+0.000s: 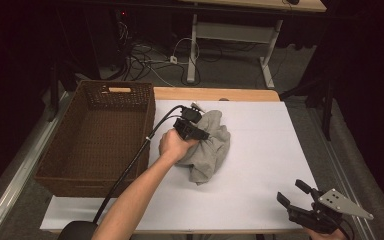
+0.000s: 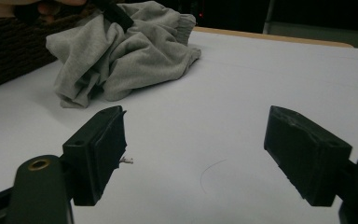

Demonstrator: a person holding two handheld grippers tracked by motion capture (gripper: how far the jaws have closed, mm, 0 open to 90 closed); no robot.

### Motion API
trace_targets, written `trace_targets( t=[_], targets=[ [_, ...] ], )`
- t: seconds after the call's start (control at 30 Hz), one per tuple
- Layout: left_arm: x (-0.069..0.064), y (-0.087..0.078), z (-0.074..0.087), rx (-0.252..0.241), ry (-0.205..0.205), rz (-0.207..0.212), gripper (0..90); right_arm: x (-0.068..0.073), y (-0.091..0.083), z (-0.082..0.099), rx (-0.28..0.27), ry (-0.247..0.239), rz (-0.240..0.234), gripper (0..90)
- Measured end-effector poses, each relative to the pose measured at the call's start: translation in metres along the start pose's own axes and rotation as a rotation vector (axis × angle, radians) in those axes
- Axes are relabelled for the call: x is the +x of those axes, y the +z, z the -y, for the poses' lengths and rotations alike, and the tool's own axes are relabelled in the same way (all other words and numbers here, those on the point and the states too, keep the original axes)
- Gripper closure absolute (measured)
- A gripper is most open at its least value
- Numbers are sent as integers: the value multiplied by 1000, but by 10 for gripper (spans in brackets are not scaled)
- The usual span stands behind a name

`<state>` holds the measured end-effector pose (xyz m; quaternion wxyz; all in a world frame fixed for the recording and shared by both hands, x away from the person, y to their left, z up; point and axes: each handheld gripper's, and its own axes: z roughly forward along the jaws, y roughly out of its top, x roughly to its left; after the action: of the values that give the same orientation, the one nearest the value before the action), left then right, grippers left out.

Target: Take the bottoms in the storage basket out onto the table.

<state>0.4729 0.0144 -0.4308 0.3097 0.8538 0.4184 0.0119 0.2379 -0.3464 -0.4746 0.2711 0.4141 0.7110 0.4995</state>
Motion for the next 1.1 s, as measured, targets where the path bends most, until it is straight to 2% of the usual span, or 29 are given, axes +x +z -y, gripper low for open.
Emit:
trace_targets(
  t=[0.03, 0.07, 0.3, 0.73, 0.9, 0.97, 1.1],
  targets=[
    [0, -3, -1, -5, -10, 4, 483, 0, 0, 0, -1, 0, 0, 214],
    [0, -3, -1, -5, -10, 4, 464, 0, 0, 0, -1, 0, 0, 214],
    [0, -16, -3, -23, 1, -14, 397, 0, 0, 0, 0, 1, -1, 214],
    [-2, -38, -2, -88, 49, -26, 393, 0, 1, 0, 1, 0, -2, 214],
    [-3, -52, 0, -128, 49, 6, 393, 0, 1, 0, 2, 1, -1, 215],
    [-4, -56, 0, -132, 61, -1, 393, -1, 2, 0, 5, 4, -1, 215],
    [-6, -67, 2, -167, 60, 18, 393, 0, 2, 0, 6, 5, -1, 215]
  ],
)
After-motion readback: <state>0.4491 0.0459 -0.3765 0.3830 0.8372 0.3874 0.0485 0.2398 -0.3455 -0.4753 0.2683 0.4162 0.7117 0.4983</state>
